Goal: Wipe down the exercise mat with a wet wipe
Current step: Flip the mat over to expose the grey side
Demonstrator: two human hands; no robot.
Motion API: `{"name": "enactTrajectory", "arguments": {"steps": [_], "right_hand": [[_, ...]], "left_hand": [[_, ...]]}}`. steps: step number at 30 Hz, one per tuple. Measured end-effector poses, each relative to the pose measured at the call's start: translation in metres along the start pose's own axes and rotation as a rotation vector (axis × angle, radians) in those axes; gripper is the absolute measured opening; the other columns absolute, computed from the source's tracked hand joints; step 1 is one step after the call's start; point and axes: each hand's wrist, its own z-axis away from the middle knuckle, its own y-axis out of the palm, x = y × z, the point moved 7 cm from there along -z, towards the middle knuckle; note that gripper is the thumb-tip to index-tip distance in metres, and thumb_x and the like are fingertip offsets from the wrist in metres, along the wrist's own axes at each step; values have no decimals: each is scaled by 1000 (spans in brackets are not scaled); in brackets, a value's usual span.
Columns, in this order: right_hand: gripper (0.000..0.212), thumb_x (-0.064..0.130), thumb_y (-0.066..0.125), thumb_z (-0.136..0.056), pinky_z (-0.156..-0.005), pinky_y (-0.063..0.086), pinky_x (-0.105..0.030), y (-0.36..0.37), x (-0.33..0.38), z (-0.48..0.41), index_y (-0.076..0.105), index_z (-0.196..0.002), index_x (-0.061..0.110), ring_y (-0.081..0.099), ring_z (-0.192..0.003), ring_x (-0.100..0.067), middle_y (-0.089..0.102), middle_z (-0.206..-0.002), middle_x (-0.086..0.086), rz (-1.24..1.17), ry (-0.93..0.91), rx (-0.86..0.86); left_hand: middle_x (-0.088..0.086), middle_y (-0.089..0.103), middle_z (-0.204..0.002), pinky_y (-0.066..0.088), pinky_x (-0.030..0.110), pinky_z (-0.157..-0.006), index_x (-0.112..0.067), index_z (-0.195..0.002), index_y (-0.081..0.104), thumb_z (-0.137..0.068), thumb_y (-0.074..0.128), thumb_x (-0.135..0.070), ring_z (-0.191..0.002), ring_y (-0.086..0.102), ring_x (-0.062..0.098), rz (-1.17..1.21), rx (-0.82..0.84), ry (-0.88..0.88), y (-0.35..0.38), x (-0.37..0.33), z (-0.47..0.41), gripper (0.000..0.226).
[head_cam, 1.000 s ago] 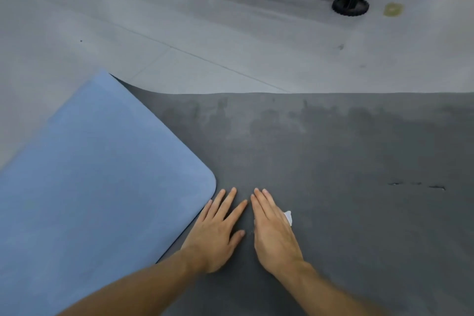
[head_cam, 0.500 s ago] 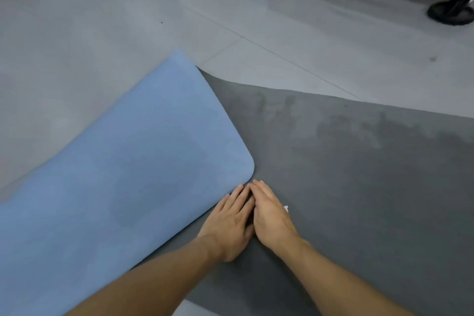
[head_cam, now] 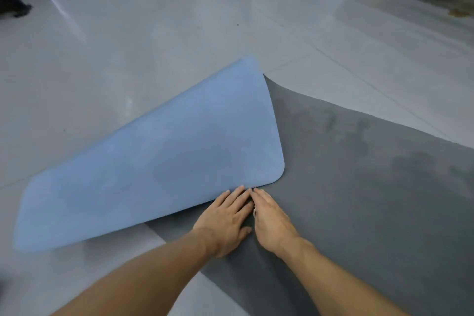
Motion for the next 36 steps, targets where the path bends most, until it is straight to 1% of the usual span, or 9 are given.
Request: {"name": "enactTrajectory", "arguments": {"steps": [3,6,15,19,22,26,29,32,36], "right_hand": [[54,6,41,-103,-121,31,-43,-3,17,-9,33,-156,17,30,-148,-11,27,-164,4,6,-2,14],[35,3,42,-97,-103,45,-38,-10,24,-16,49,-129,15,52,-117,-16,48,-135,1,64,29,-29],[45,8,46,-97,-96,49,-35,-17,54,-26,45,-140,22,56,-111,-16,45,-138,9,95,-10,8],[28,13,39,-97,-93,50,-39,-34,76,-41,50,-121,21,56,-104,-18,50,-127,7,113,-66,-32],[15,9,36,-92,-84,49,-40,-46,82,-51,45,-98,19,52,-91,-22,49,-110,4,152,-49,-58],[24,1,37,-92,-89,51,-40,-48,84,-54,47,-104,19,51,-94,-20,47,-110,6,158,-76,-50],[34,1,38,-95,-90,53,-40,-39,86,-54,50,-120,20,56,-97,-19,47,-121,9,160,-106,-30],[47,3,44,-97,-95,53,-39,-28,84,-53,46,-141,21,59,-107,-20,41,-139,11,148,-88,-21],[46,0,47,-96,-99,51,-38,-10,78,-45,51,-139,16,59,-112,-25,43,-141,3,264,-97,52]], "left_hand": [[1,3,-172,-3,43,-129,-19,-165,5,-107,20,-58,-158,-7,21,-35,-3,-12,-2,10,8,71],[4,24,-164,23,43,-120,-16,-162,16,-105,25,-57,-146,22,26,-87,-34,-40,-12,23,14,71],[2,4,-172,20,40,-125,-14,-164,9,-107,23,-54,-153,15,23,-49,-89,-114,-37,40,11,71],[3,38,-145,42,38,-100,-14,-149,35,-104,30,-40,-123,41,22,-44,-193,-174,-66,48,7,52],[3,51,-128,46,40,-86,-18,-132,46,-106,33,-42,-108,52,24,26,-89,-243,-64,59,9,38],[5,42,-152,46,46,-105,-18,-157,24,-106,38,-50,-135,47,27,124,113,-338,-35,75,25,62],[3,26,-164,41,43,-111,-16,-163,10,-106,36,-50,-145,36,25,99,53,-345,-38,88,36,71],[1,30,-164,35,41,-116,-18,-163,12,-107,35,-49,-145,38,23,107,-40,-350,-53,98,38,69],[1,32,-164,40,45,-114,-23,-162,15,-105,39,-50,-143,43,26,180,-160,-416,-75,115,39,67]]}}
